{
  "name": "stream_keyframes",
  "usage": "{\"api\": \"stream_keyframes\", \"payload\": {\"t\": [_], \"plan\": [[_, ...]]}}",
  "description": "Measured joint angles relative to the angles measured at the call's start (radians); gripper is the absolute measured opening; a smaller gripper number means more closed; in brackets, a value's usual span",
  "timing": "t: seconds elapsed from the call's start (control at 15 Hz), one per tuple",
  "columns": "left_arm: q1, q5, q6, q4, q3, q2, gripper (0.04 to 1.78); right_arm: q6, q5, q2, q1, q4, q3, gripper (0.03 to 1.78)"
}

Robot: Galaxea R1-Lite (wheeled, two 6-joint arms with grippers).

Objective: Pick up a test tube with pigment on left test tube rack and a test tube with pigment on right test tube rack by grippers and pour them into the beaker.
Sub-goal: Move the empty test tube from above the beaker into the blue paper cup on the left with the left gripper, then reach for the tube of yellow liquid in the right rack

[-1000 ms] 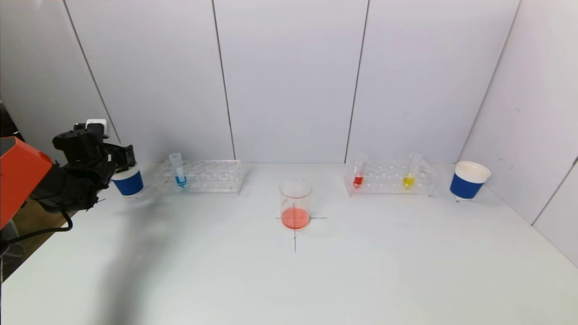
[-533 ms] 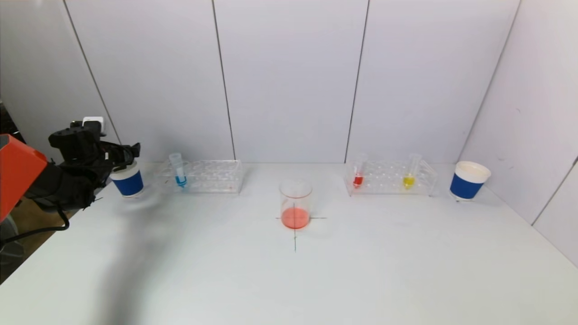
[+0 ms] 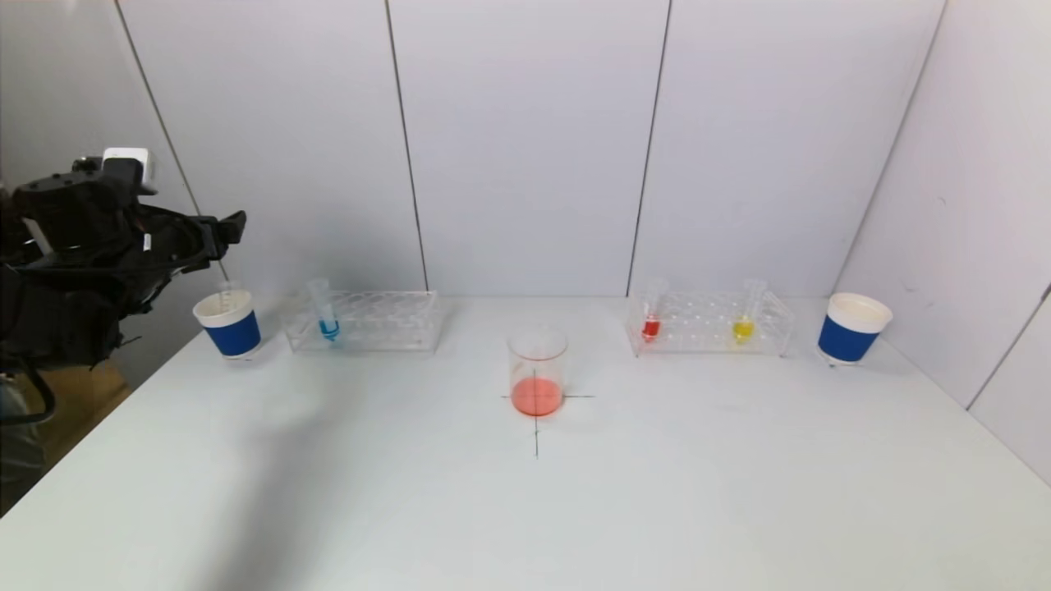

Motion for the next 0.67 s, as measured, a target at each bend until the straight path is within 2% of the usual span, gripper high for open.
{"api": "stream_keyframes", "payload": {"t": [0.33, 0.67], "plan": [[-0.112, -0.004, 0.008, 0.007, 0.311, -0.347, 1.76, 0.0, 0.0, 0.0, 0.0, 0.0, 0.0, 1.77], [-0.151, -0.005, 0.01, 0.009, 0.647, -0.662, 1.76, 0.0, 0.0, 0.0, 0.0, 0.0, 0.0, 1.77]]}}
